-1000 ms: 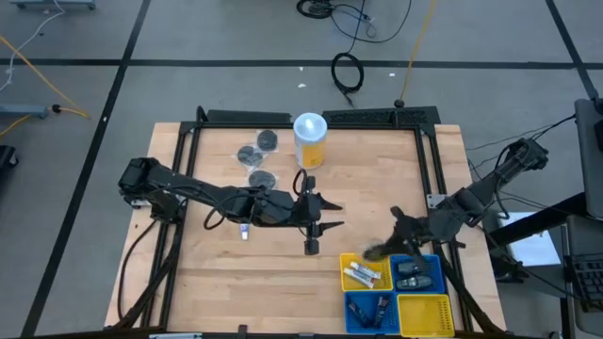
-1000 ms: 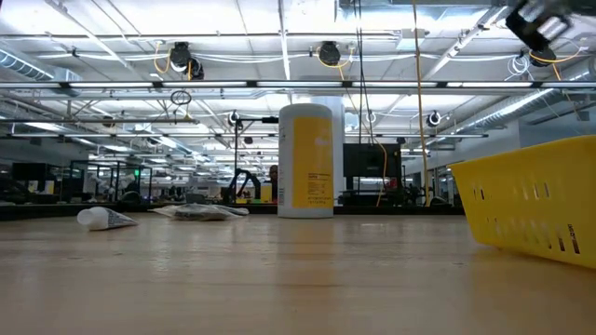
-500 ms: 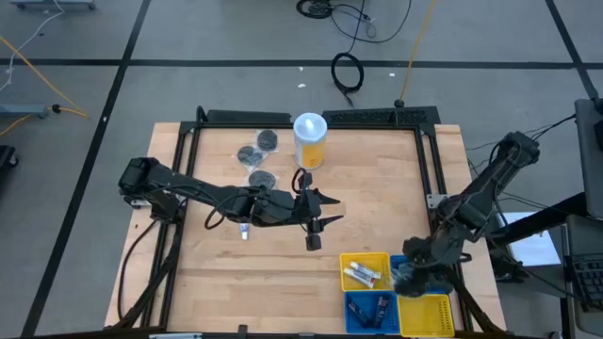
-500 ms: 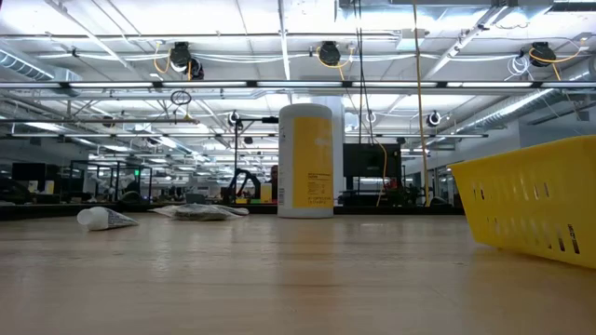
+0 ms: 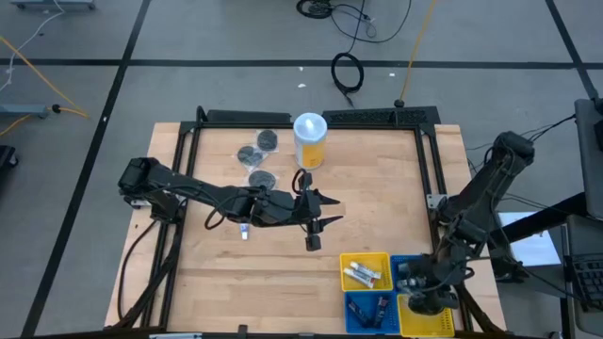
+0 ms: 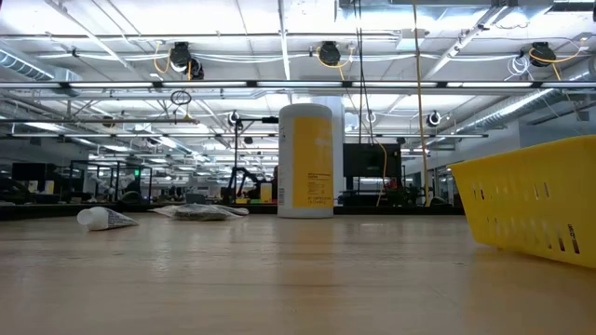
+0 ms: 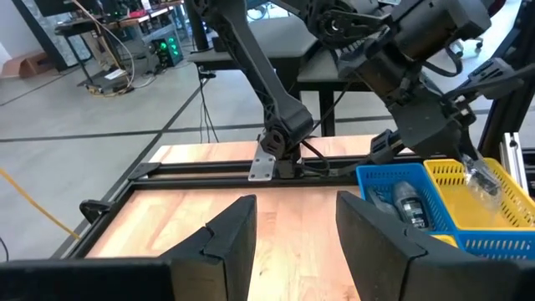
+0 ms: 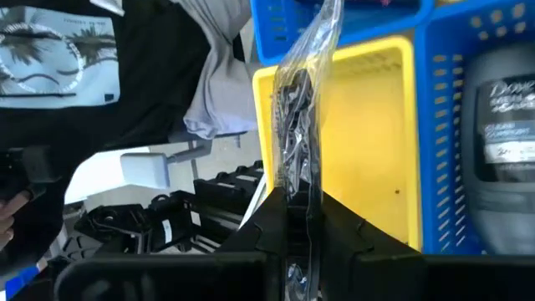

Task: Pick & Place Travel size toiletries
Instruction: Put the hairbrush into the bottom yellow basket

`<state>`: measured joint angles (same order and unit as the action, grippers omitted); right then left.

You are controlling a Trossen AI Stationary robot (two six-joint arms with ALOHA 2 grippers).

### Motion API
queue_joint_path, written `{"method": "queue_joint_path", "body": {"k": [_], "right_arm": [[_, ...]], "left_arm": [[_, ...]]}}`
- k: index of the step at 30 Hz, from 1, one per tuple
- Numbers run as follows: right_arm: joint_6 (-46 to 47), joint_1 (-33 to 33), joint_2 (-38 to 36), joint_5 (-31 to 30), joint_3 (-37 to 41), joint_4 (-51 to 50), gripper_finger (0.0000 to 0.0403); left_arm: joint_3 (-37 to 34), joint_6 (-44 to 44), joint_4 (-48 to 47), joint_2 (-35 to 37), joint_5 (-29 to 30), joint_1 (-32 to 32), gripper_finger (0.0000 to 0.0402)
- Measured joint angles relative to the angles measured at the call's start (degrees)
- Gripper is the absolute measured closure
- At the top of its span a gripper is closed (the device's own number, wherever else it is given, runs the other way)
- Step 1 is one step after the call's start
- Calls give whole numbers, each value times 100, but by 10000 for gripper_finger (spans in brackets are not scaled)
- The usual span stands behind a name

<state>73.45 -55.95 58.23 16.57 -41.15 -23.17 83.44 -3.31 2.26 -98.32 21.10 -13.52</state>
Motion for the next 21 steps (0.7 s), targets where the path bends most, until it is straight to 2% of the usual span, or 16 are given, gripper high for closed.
{"method": "queue_joint_path", "body": {"k": [14,21], "right_arm": [[230,-545,518,-203,-2,453,380],[227,-798,548,-613,-2,489,380]], "left_arm": [[0,9,9,0,0,0,240],[0,16,8,0,0,0,240]]}}
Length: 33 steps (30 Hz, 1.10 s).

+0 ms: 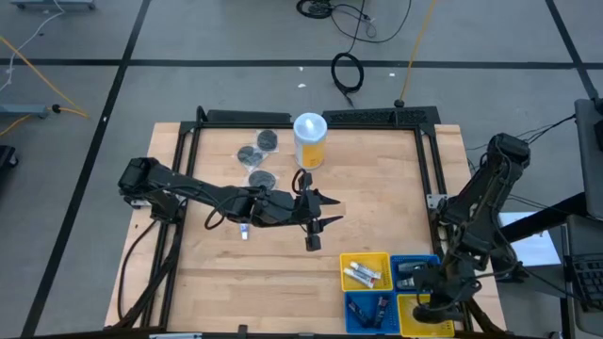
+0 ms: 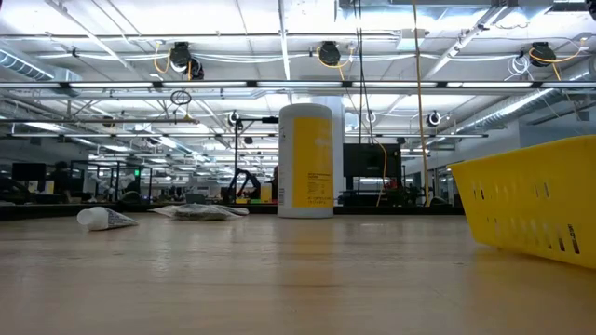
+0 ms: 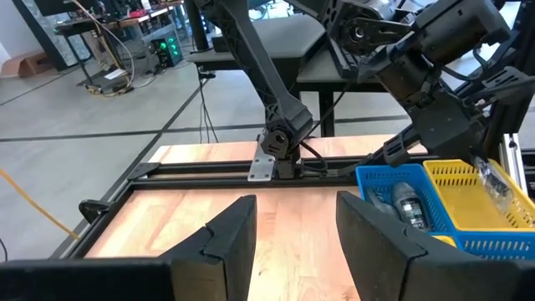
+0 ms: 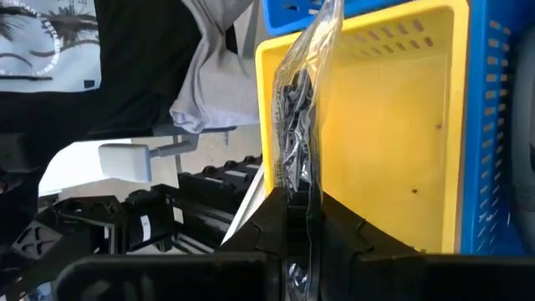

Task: Pick & Place Travel size toiletries
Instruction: Put the hairbrush into the bottom yellow basket

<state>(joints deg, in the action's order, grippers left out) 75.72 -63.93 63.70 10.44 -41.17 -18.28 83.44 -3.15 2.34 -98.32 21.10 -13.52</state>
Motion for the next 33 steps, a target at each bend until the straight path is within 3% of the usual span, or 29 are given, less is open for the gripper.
{"method": "queue_joint_path", "body": {"k": [7,14,25,33], "right_arm": [[217,-71,17,-129,223,199,380],[460,-71,17,65,805,1108,378],[460,-54,17,13,907,1166,257],[344,-54,17,13,909,1527,222]], "left_arm": [[0,0,1,0,0,0,240],[0,-1,1,0,0,0,240],[0,-14,1,0,0,7,240],[0,-88,1,0,0,7,240]]}}
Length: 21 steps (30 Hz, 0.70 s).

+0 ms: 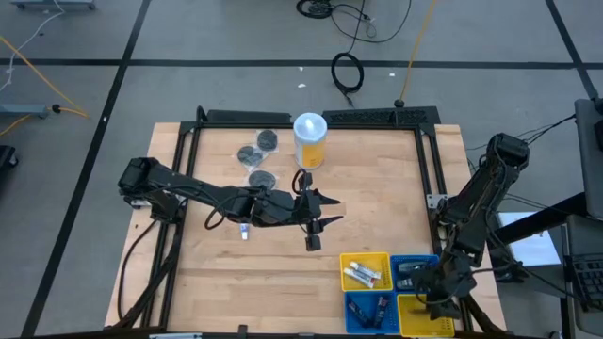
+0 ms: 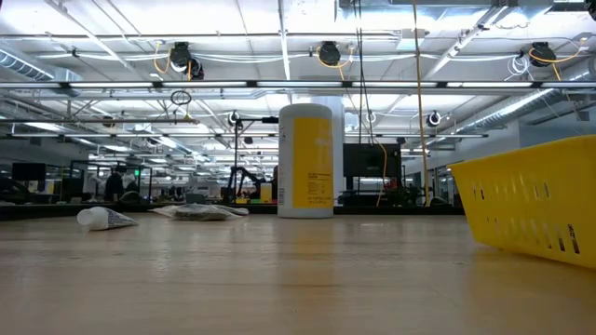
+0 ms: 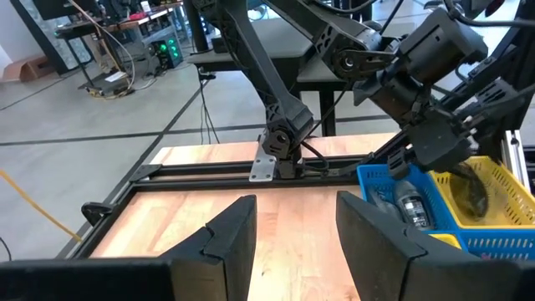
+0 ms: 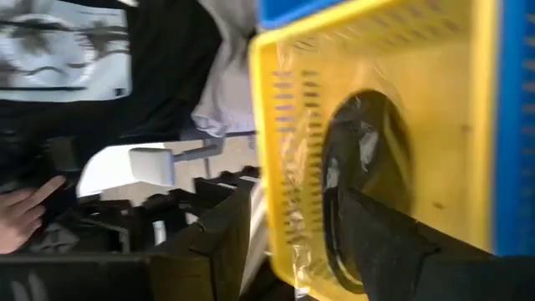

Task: Pick & Place Travel size toiletries
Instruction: Put the hairbrush into the bottom yellow basket

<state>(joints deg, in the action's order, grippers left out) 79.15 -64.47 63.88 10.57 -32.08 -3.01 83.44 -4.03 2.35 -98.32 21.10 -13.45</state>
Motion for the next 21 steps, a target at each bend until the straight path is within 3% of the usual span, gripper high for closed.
{"method": "queue_joint_path", "body": {"k": [11,17,21], "right_arm": [[-86,73,-87,17,0,470,255],[-650,317,-268,15,0,612,269],[-1394,628,-400,3,0,692,273]], "left_arm": [[0,-4,0,0,0,0,240],[0,162,-312,47,2,0,240],[4,536,-1140,212,621,-12,240]]}}
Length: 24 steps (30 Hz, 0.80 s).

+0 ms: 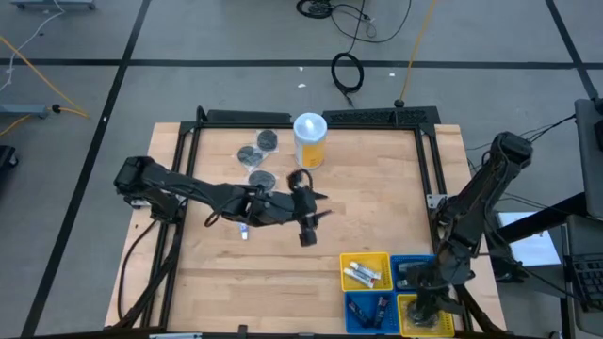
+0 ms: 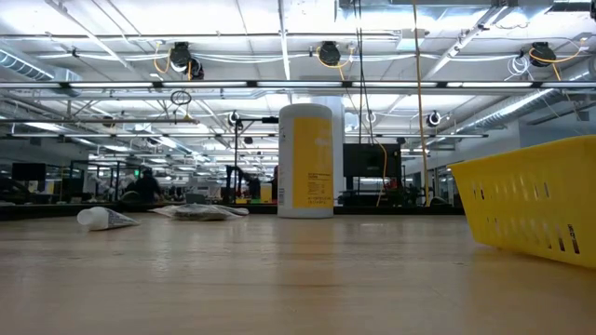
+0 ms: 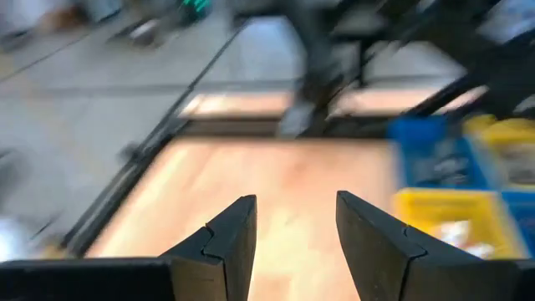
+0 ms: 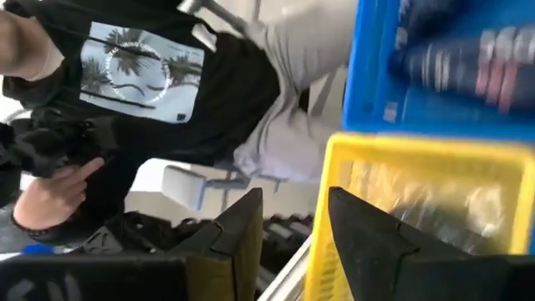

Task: Pick & Place Travel size toiletries
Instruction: Put the hairbrush into the bottom yellow basket

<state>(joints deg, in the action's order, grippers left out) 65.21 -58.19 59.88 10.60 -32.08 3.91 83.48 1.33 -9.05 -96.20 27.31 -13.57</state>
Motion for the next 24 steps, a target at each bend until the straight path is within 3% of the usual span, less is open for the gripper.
{"method": "queue_joint_path", "body": {"k": [6,11,15,24], "right_arm": [[-1268,714,-68,-6,0,427,273],[-2335,1410,-69,-6,0,1058,273],[-2981,1871,-68,-8,0,1519,273],[-3848,2523,-105,6,0,1556,273]], "left_arm": [[2,1239,-2119,259,1419,49,240],[-1,2368,-4159,302,1465,290,240],[-2,2840,-5235,252,1307,514,240],[-884,2364,-5322,149,1060,829,240]]}}
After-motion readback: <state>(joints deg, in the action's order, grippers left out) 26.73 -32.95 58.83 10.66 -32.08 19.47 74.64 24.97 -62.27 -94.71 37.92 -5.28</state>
